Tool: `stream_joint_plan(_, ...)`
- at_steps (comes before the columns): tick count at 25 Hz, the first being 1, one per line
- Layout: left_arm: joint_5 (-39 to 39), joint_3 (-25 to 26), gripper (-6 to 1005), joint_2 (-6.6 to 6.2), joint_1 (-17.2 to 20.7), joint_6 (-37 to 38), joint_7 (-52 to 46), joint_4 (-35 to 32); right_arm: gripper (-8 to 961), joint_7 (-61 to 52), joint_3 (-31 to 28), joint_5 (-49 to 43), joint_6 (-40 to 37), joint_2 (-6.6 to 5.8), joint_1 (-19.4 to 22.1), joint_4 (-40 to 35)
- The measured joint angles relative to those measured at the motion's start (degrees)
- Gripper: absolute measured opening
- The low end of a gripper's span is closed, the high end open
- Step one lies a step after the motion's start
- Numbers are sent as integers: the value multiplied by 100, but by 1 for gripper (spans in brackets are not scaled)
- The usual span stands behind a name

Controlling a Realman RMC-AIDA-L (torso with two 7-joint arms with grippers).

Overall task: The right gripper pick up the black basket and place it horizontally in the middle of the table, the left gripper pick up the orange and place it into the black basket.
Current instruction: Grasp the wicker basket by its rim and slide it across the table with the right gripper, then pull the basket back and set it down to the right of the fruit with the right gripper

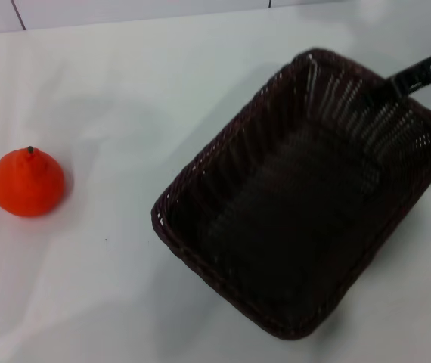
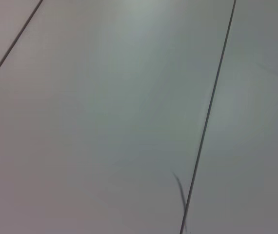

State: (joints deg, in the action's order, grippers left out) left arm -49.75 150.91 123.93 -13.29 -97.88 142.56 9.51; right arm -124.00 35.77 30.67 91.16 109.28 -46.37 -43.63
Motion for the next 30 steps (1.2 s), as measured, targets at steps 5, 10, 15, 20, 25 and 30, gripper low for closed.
stream_joint_plan(5, 0, 0, 686, 0, 12, 34, 0, 0, 161, -49, -418, 1147, 75, -124, 363, 228)
stream_joint_plan(10, 0, 0, 686, -1, -14, 90, 0, 18, 162, -192, -523, 1346, -168, -73, 529, 558)
stream_joint_plan(15, -6, -12, 686, -9, -71, 183, 0, 23, 162, -523, -787, 1357, -640, 91, 587, 929)
stream_joint_plan(20, -19, -37, 685, -14, -102, 234, 0, 80, 174, -763, -888, 1365, -988, 276, 617, 1024)
stream_joint_plan(25, -20, -39, 685, -14, -119, 235, 0, 84, 203, -1029, -905, 1378, -1289, 441, 635, 1047)
stream_joint_plan(30, -24, -29, 685, -17, -118, 245, 0, 87, 232, -1239, -928, 1393, -1582, 554, 639, 1194)
